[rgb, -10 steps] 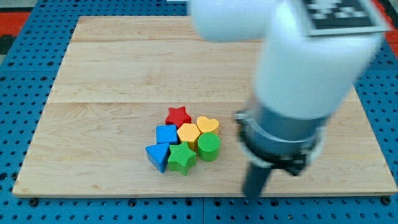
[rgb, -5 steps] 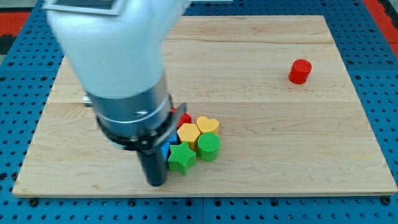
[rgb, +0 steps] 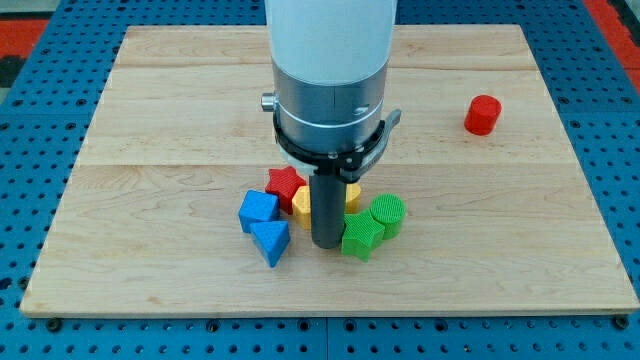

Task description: Separate the green blocks from the group of the blocks

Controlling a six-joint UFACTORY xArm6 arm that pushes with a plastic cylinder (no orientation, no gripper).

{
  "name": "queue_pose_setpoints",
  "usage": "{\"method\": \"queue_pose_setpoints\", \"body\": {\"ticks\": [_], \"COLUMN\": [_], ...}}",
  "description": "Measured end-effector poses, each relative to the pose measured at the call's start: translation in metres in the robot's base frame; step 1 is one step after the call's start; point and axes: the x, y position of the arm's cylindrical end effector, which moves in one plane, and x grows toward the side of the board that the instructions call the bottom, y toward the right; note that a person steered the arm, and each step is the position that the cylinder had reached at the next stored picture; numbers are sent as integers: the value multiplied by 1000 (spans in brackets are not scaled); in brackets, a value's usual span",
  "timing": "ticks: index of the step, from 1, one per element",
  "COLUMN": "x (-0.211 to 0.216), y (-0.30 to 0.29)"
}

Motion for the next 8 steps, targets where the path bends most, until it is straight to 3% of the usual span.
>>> {"method": "queue_pose_setpoints", "body": {"ticks": [1,3,7,8], "x": [18,3,-75,-114], "y": [-5,117,104,69]}}
